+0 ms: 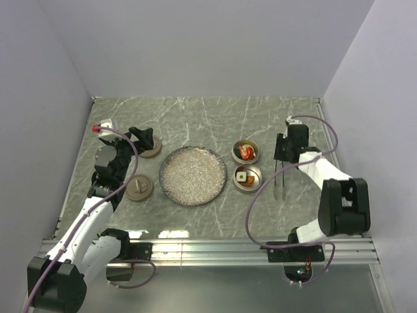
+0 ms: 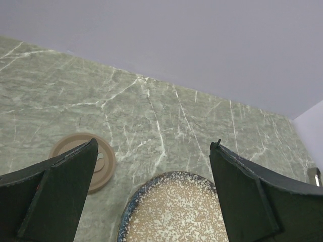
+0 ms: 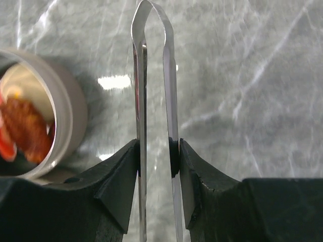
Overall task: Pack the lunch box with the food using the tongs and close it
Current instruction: Put down the clamp
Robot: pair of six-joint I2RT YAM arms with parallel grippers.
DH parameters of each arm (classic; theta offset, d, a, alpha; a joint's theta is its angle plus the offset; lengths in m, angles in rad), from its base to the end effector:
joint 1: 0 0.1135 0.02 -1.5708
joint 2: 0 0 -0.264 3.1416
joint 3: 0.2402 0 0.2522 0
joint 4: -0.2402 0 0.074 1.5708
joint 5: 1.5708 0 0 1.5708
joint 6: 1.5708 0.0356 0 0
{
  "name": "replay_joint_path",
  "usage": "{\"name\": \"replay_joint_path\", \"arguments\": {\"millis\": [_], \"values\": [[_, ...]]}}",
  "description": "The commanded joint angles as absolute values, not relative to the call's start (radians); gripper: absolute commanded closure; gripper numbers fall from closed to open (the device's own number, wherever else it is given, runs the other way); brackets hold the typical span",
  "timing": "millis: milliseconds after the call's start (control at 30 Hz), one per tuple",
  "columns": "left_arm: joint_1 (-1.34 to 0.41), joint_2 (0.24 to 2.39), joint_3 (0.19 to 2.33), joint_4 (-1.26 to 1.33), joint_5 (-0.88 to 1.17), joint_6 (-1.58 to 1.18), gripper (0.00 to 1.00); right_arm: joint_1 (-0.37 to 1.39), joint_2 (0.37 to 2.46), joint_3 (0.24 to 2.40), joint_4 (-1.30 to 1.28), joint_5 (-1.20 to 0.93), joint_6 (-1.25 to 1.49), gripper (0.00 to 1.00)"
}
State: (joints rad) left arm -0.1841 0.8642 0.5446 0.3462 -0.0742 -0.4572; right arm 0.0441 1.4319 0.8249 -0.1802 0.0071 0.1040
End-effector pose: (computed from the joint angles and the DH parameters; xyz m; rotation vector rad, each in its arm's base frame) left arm 0.2064 -0.0358 0.2972 -0.2713 1.5378 -0.4501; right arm 0.2960 0.0128 0.2069 0.0741 2.3577 0.0637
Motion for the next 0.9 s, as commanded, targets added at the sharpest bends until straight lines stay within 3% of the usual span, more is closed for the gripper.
{"name": "replay_joint_path", "arguments": {"millis": [0, 467, 867], "values": [[-0.186, 0.847, 0.552, 0.383, -0.074, -0.443, 0.00, 0.034, 1.509, 0.919, -0.160, -0.011, 0.123, 0.56], [-0.186, 0.851, 0.555, 0.377, -0.064, -0.445, 0.01, 0.026, 1.689, 1.051, -0.268, 0.043, 0.169, 0.53], [-0.186, 0.853, 0.558, 0.371, -0.072, -0.446, 0.01, 0.026, 1.715, 1.072, -0.296, 0.048, 0.186, 0.39]]}}
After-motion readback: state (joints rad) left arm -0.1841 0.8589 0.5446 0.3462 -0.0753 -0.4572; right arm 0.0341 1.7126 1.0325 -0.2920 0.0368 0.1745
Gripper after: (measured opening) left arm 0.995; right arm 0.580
